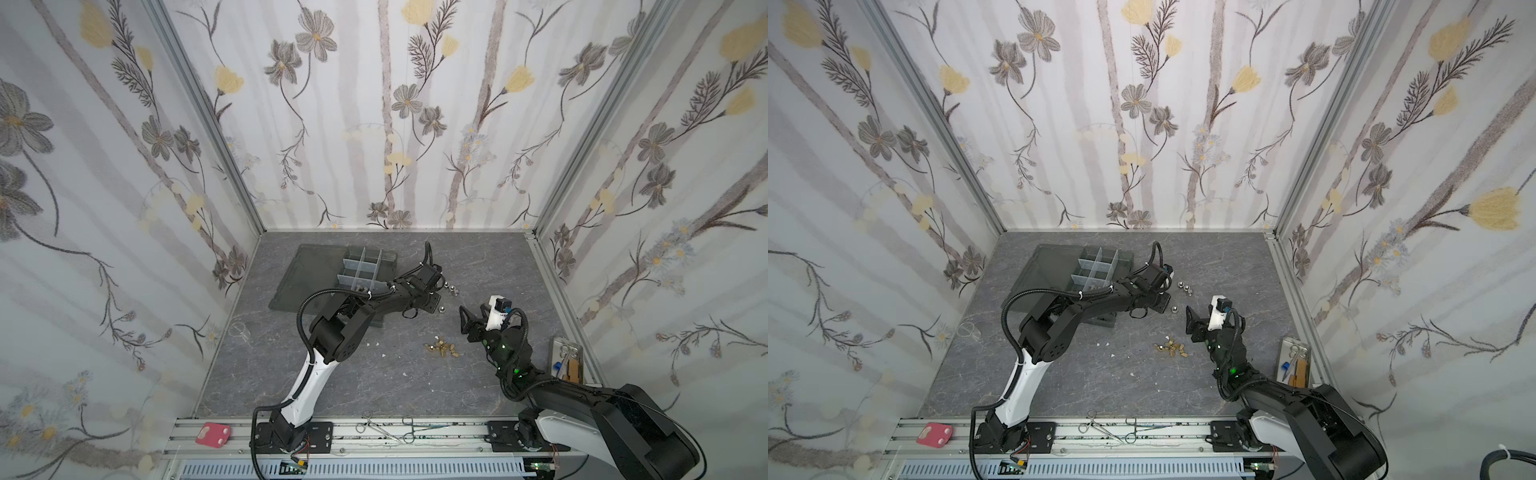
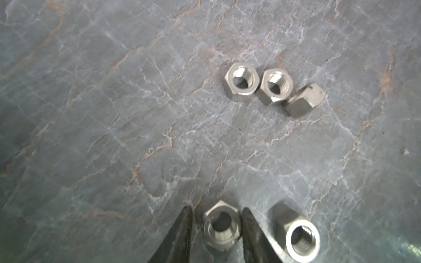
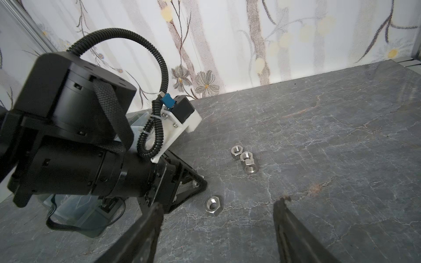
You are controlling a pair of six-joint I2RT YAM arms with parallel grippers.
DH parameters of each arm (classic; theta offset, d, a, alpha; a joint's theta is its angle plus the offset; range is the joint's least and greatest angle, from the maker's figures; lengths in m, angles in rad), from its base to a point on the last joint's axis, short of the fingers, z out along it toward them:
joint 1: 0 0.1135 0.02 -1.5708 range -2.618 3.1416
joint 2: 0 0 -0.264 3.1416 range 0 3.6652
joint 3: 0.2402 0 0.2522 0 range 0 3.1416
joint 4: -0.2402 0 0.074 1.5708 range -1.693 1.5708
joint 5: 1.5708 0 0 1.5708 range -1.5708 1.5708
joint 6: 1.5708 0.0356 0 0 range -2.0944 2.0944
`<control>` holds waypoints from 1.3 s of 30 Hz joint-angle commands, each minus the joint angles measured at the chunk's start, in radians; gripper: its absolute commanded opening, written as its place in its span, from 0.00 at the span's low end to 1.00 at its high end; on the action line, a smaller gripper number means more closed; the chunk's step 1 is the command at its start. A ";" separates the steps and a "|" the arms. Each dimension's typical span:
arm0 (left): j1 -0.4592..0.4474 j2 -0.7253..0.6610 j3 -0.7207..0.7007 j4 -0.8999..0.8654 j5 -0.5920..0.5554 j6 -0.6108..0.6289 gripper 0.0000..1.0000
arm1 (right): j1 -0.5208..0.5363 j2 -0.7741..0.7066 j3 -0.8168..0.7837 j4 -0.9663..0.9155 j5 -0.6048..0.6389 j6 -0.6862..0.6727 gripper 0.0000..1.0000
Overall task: Sort the screws and nuts into containers
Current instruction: Pick up the nut at the center of the table, then place the nut into the container.
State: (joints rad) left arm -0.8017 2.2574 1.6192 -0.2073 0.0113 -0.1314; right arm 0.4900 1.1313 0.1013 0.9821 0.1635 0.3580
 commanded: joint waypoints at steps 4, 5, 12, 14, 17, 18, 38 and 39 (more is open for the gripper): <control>-0.001 -0.013 -0.016 -0.076 -0.003 -0.020 0.28 | 0.000 0.007 0.009 0.033 0.007 0.012 0.76; 0.000 -0.013 -0.011 -0.074 -0.015 -0.027 0.27 | 0.001 0.006 0.010 0.031 0.009 0.012 0.76; 0.013 -0.042 0.005 -0.049 -0.046 -0.034 0.22 | 0.000 0.002 0.015 0.021 0.010 0.013 0.76; 0.025 -0.053 0.006 -0.034 -0.038 -0.042 0.20 | 0.000 0.002 0.015 0.021 0.008 0.013 0.76; 0.048 -0.083 0.006 -0.020 -0.032 -0.056 0.21 | 0.000 0.004 0.015 0.021 0.007 0.013 0.76; 0.057 -0.094 0.005 -0.018 -0.034 -0.059 0.21 | 0.001 0.004 0.016 0.021 0.006 0.013 0.76; 0.268 -0.130 -0.017 -0.048 -0.153 -0.082 0.45 | 0.002 0.011 0.024 0.021 -0.017 0.013 0.76; 0.267 -0.134 -0.024 -0.039 -0.140 -0.084 0.47 | 0.002 0.012 0.023 0.021 -0.018 0.013 0.76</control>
State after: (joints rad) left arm -0.5358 2.1223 1.6039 -0.2584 -0.1265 -0.1936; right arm 0.4908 1.1404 0.1181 0.9749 0.1516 0.3656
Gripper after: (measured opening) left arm 0.464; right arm 0.760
